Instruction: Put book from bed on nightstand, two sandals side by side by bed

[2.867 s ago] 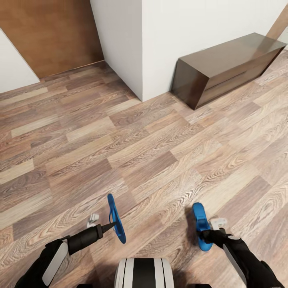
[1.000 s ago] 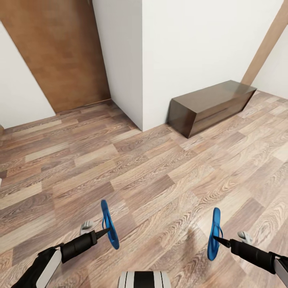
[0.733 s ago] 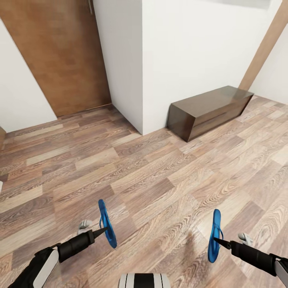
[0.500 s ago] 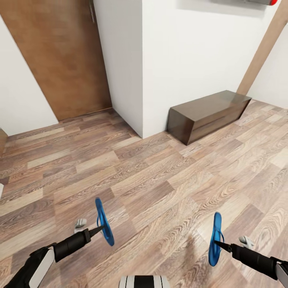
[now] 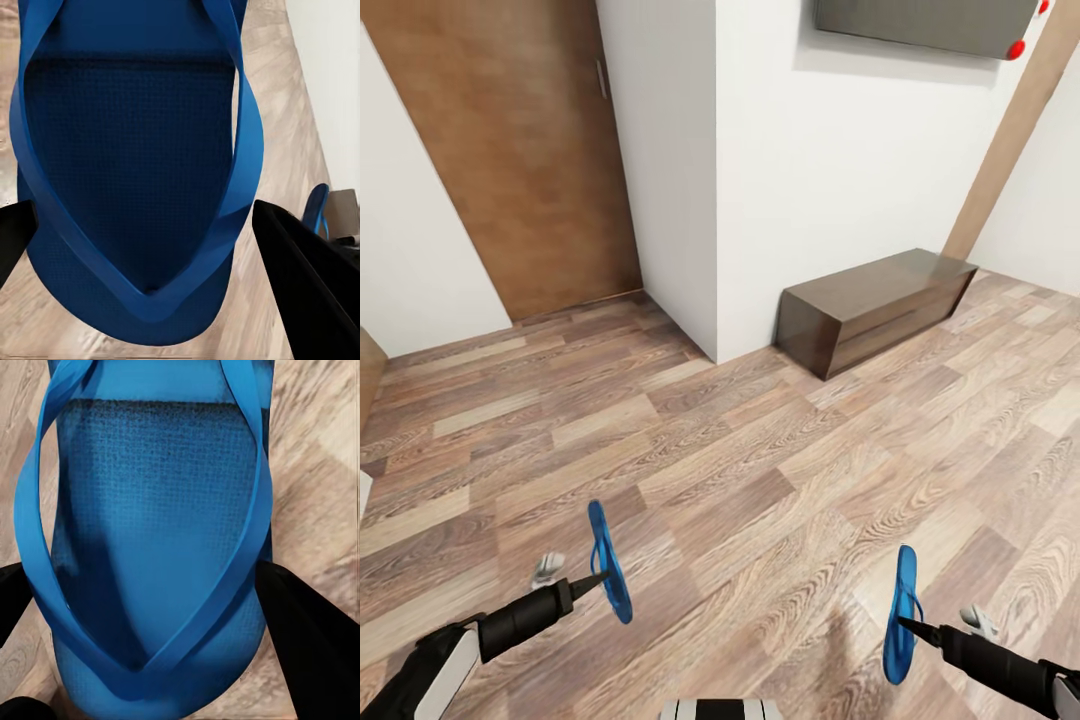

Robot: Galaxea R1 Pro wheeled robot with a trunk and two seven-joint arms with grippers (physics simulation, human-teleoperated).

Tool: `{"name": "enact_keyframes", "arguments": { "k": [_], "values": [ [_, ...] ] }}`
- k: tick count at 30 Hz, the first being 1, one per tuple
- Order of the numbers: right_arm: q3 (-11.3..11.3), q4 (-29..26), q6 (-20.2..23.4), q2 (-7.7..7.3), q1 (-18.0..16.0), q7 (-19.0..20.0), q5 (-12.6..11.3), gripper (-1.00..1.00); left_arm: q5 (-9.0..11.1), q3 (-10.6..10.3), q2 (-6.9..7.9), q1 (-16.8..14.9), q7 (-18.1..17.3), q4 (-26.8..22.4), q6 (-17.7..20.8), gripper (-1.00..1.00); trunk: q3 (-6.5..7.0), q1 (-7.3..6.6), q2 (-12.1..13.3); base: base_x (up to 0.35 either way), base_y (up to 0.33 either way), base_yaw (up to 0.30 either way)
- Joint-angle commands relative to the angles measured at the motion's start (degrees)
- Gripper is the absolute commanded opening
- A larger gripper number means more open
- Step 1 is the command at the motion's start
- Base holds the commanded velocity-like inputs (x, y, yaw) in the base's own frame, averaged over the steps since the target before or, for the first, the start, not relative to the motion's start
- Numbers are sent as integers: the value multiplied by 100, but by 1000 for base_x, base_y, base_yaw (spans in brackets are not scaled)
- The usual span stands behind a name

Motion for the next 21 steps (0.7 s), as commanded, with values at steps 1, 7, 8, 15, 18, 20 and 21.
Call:
{"name": "enact_keyframes", "arguments": {
  "k": [1,7,8,15,18,20,21],
  "values": [
    [-11,135,9,3,-1,9,-41,-100,34,-1,2,1,-4,81,43,-100,19,-4,0,0,0,0],
    [-3,928,-855,7,4,7,-11,-100,-36,-299,-82,6,14,607,-214,-100,152,-19,8,0,0,0],
    [-3,1021,-968,7,4,7,-9,-100,-44,-387,-92,6,12,660,-345,-100,174,-22,9,0,0,0],
    [12,1300,-1200,69,4,-7,-3,-100,-69,-585,-223,6,22,1349,-1308,-100,329,-40,19,0,0,0],
    [19,1317,-1216,195,4,-21,4,-100,-155,-603,-382,6,58,1581,-1580,-100,396,-48,23,0,0,0],
    [29,1322,-1219,316,4,-33,11,-100,-317,-637,-449,6,75,1647,-1646,-100,440,-53,25,0,0,0],
    [34,1323,-1220,379,4,-37,12,-100,-410,-647,-491,6,85,1665,-1664,-100,462,-55,27,0,0,0]
  ]
}}
